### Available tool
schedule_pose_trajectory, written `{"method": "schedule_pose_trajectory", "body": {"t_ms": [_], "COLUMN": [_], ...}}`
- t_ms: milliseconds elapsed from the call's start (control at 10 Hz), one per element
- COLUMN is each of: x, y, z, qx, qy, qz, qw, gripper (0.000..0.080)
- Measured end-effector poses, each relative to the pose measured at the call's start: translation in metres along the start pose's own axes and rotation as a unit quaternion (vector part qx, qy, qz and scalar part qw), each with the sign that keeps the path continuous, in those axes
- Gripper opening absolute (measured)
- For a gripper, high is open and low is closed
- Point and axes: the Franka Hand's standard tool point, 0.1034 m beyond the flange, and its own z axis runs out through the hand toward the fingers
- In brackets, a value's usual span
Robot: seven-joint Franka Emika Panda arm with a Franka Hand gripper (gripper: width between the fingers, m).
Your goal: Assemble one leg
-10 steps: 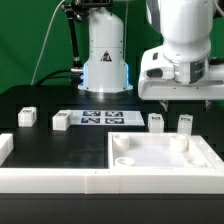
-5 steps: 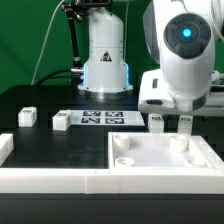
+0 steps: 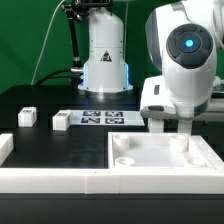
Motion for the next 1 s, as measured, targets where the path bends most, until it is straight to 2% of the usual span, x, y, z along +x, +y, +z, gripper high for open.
{"method": "schedule_pose_trajectory", "body": {"t_ms": [200,300,1000], "x": [0.0,0.0,-0.0008], "y": [0.0,-0.0001,0.0003], "z": [-0.0001,-0.0001,-0.0015], "qx": [0.0,0.0,0.0], "qy": [0.0,0.0,-0.001], "qz": [0.0,0.0,-0.001], "qw": [1.0,1.0,1.0], "gripper": [0.0377,0.0289,0.0289]}}
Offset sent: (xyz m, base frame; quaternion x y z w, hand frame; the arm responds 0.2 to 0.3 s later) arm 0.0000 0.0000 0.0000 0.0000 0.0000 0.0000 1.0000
